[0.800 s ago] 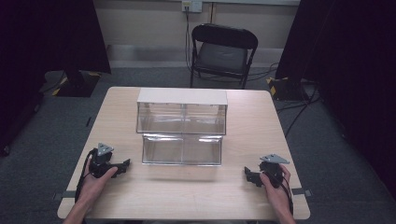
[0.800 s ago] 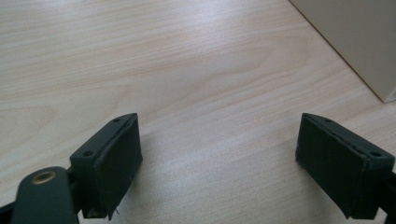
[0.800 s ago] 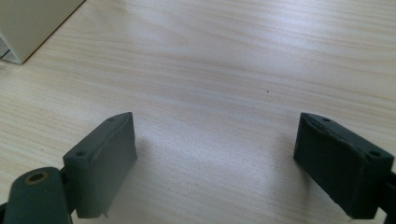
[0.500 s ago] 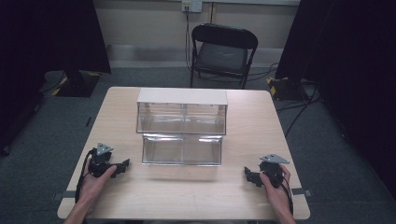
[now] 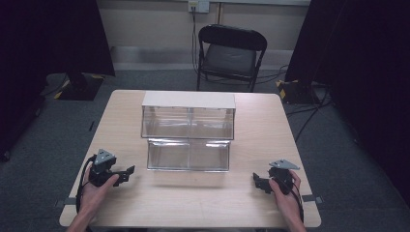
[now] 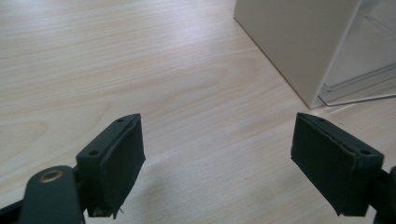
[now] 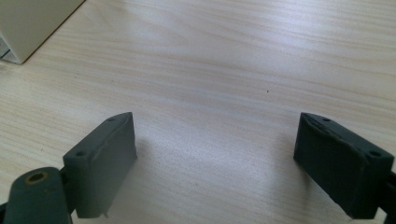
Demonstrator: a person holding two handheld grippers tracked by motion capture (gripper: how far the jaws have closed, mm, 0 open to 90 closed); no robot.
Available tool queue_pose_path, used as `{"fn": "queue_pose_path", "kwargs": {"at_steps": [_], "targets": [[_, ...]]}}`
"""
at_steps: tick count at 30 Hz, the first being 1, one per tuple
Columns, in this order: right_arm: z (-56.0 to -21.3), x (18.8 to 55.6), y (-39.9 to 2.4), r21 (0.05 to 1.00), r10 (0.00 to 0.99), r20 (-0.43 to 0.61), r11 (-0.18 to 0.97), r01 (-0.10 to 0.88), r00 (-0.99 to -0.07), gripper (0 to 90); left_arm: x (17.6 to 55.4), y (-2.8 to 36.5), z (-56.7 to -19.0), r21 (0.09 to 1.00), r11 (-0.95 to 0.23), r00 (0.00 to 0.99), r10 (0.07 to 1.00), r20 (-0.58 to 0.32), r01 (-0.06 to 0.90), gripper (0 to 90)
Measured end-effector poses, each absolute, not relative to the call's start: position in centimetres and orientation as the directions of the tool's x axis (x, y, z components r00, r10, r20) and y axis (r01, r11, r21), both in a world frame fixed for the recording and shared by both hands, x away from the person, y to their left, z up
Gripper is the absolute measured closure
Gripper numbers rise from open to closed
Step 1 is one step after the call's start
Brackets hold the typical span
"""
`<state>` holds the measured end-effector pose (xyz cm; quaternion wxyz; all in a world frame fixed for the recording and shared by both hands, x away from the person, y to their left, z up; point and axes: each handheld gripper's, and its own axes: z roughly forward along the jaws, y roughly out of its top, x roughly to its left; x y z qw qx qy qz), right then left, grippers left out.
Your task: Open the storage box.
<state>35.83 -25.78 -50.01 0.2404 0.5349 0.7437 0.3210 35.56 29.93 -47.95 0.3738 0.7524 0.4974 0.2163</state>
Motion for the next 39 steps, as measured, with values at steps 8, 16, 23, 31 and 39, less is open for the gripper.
{"fn": "queue_pose_path", "kwargs": {"at_steps": [8, 16, 23, 31, 39], "targets": [[-50.0, 35.8, -25.8, 0.735, 0.95, -0.014, 0.221, 0.641, -0.312, 12.2, 35.0, 28.6, -47.5, 0.783, -0.234, 0.472, 0.878, -0.085, 0.577, 18.8], [-50.0, 35.8, -25.8, 0.735, 0.95, -0.014, 0.222, 0.641, -0.312, 12.2, 34.7, 27.6, -47.4, 0.781, -0.311, 0.54, 0.841, -0.039, 0.541, 17.0], [-50.0, 35.8, -25.8, 0.735, 0.95, -0.014, 0.222, 0.641, -0.312, 12.2, 34.6, 26.9, -47.1, 0.781, -0.302, 0.566, 0.82, -0.08, 0.546, 16.1], [-50.0, 35.8, -25.8, 0.734, 0.95, -0.014, 0.222, 0.641, -0.312, 12.2, 35.0, 25.9, -47.3, 0.775, -0.332, 0.596, 0.8, -0.071, 0.537, 16.6], [-50.0, 35.8, -25.8, 0.735, 0.95, -0.014, 0.222, 0.641, -0.312, 12.2, 35.6, 24.9, -47.3, 0.781, -0.332, 0.595, 0.801, -0.062, 0.528, 16.8]]}}
